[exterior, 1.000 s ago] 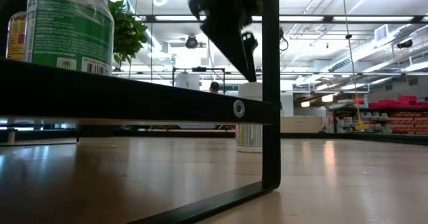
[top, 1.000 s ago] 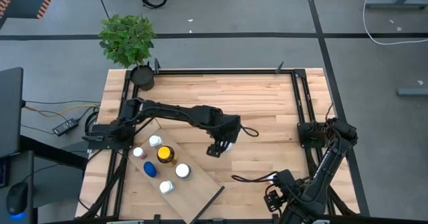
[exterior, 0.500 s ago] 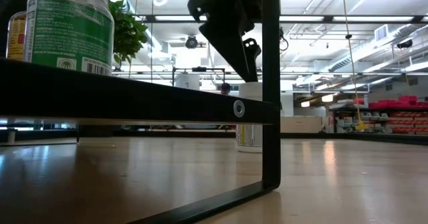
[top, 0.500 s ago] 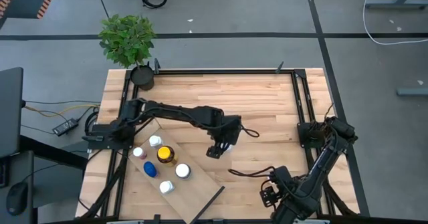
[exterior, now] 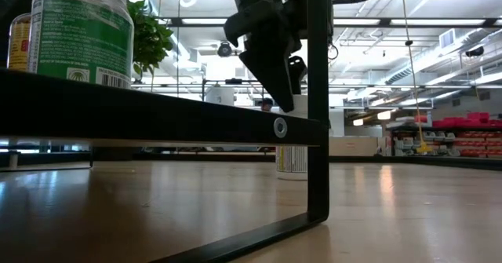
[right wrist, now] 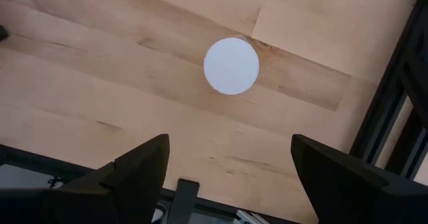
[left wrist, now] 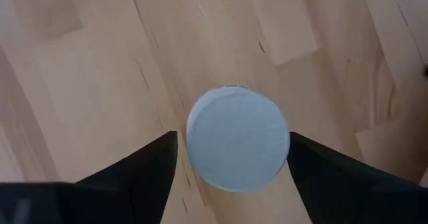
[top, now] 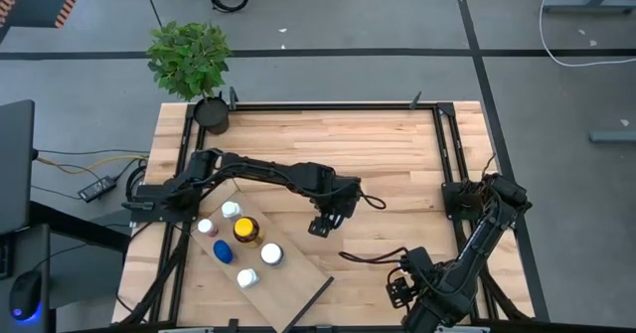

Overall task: Pick and place medicine bottles onto shelf by color
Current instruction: Put the white pill bottle on the shelf, then move the orange pill bottle to the middle of the table

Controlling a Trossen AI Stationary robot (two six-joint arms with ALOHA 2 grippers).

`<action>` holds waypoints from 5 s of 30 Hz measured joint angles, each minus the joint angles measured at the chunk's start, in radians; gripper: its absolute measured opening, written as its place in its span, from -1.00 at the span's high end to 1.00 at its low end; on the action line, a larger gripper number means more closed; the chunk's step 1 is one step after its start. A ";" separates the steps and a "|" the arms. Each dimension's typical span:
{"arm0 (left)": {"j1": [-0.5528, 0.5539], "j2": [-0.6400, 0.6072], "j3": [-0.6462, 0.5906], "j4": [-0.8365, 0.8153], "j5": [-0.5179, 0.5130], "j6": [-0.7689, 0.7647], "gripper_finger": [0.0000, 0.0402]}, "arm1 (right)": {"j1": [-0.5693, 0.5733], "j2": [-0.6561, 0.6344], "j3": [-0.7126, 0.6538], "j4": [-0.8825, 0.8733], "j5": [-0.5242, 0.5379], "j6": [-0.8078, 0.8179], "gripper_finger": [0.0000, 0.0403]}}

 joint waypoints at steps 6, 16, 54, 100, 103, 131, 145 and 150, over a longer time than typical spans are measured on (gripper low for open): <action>-0.007 0.000 0.000 -0.001 0.016 -0.001 -0.16 | 0.000 0.000 0.000 0.000 0.000 0.000 -0.59; -0.030 -0.004 0.000 -0.031 0.043 -0.027 -0.07 | 0.000 0.000 0.000 0.000 0.000 0.000 -0.59; -0.471 -0.291 0.001 -0.217 -0.013 -0.136 -0.09 | 0.036 0.000 0.000 -0.052 0.196 -0.169 -0.59; -0.629 -0.130 -0.001 -0.279 0.010 -0.358 -0.44 | 0.082 0.000 0.000 -0.052 0.268 -0.173 -0.59; -0.636 -0.130 -0.001 -0.280 0.011 -0.360 -0.42 | 0.082 0.000 0.000 -0.052 0.269 -0.175 -0.59; -0.557 -0.156 0.379 -0.524 -0.205 -0.478 -0.40 | 0.066 0.001 -0.165 0.005 0.131 -0.035 -0.59; -0.451 -0.282 0.472 -0.450 -0.229 -0.392 -0.40 | -0.046 -0.005 -0.166 0.209 0.037 -0.163 -0.59; -0.419 -0.310 0.473 -0.451 -0.229 -0.313 -0.40 | -0.055 -0.055 -0.176 0.171 0.026 -0.189 -0.59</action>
